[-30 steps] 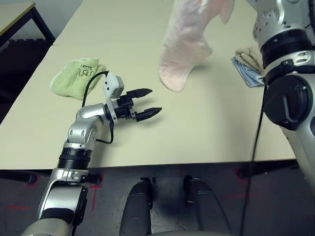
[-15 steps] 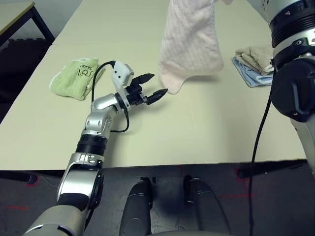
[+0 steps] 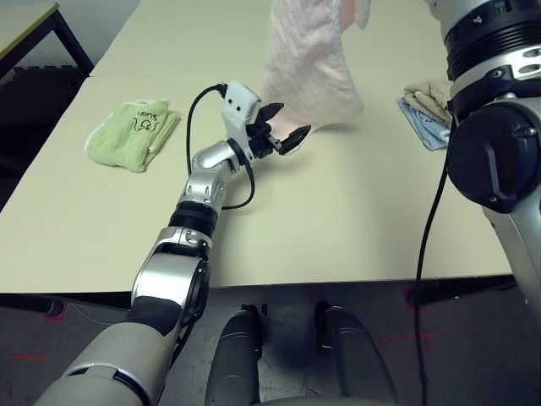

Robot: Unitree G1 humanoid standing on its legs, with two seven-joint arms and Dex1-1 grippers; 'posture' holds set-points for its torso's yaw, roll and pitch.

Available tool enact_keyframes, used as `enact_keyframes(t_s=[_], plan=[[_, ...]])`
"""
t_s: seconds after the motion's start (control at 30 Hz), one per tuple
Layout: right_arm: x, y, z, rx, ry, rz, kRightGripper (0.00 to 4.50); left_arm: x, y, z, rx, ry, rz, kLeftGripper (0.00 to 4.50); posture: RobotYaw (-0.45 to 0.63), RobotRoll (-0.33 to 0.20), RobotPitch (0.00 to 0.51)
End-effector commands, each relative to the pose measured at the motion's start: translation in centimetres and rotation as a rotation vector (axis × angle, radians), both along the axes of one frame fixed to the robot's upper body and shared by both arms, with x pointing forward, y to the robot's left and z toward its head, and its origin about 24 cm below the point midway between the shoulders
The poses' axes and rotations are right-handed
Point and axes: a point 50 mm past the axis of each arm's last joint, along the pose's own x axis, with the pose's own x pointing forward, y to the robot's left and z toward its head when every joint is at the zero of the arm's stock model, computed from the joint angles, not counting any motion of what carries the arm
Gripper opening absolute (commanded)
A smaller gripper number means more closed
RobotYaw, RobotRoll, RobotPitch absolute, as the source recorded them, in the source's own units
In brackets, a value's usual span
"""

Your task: Fold the towel and set it aside.

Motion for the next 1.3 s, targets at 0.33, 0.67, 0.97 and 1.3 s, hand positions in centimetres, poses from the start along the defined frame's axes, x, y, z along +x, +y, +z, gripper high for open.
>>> enact_keyframes(t_s=[0.33, 0.67, 0.97, 1.3], plan=[[-1.0, 1.8, 0.9, -0.006, 0.004, 0.051, 0.02, -0.1, -5.1, 1.5, -0.233, 0.195, -0.055, 4.50, 0.06, 0.000, 0.188], [-1.2, 1.9, 0.8, -0.015, 0.011, 0.058, 0.02, 0.6, -8.4, 3.2, -0.384, 0.348, 0.018, 4.50, 0.03, 0.000, 0.181], [-1.6, 1.9, 1.0, -0.014, 0.010, 0.075, 0.02, 1.8, -8.3, 3.1, -0.376, 0.398, 0.205, 4.50, 0.03, 0.000, 0.174], [-1.5, 1.5, 0.7, -0.018, 0.022, 0.064, 0.00, 2.5, -7.0, 3.4, -0.485, 0.426, 0.318, 1.95, 0.02, 0.000, 0.175]])
